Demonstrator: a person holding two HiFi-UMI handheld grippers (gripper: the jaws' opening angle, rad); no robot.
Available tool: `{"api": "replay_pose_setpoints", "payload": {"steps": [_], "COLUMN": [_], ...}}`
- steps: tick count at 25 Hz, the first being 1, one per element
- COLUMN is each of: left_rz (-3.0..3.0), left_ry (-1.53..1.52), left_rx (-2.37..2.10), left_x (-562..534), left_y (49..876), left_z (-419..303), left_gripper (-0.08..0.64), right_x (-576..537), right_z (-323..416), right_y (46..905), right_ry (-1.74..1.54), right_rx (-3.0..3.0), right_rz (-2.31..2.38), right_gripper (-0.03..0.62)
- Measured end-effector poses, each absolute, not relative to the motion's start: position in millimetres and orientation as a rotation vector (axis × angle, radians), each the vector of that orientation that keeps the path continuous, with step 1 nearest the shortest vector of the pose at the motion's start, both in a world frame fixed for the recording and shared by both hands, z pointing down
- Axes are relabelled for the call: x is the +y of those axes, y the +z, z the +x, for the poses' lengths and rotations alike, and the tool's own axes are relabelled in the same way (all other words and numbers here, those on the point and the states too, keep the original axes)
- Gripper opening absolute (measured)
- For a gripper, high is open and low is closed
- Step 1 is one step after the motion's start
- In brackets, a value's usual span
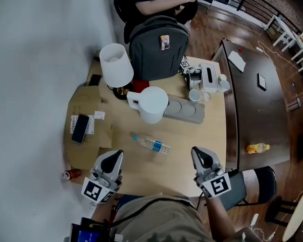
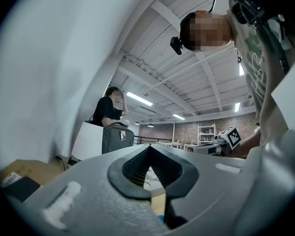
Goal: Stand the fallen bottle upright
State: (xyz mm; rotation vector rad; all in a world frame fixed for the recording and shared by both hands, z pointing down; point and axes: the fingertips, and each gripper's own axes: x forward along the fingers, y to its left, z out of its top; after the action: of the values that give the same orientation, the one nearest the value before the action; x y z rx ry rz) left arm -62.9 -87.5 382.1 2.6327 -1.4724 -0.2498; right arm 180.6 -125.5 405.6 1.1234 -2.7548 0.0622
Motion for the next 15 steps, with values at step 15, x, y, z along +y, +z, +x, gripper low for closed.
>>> {"api": "replay_pose_setpoints", "payload": {"steps": [15], "left_rz": [2.658], "left_ry": [-0.21], "left_rx": [-1.45], "left_x": [-90.9], "left_y": [393.0], "left_z": [-70.0], "left_gripper": [0.003], "right_x": [-125.7], "right_z": [117.4], "right_y": [452.9], "right_ry": [0.074], "right_rx": [-2.559], "right_rz": [0.799], "right_gripper": [0.066]}}
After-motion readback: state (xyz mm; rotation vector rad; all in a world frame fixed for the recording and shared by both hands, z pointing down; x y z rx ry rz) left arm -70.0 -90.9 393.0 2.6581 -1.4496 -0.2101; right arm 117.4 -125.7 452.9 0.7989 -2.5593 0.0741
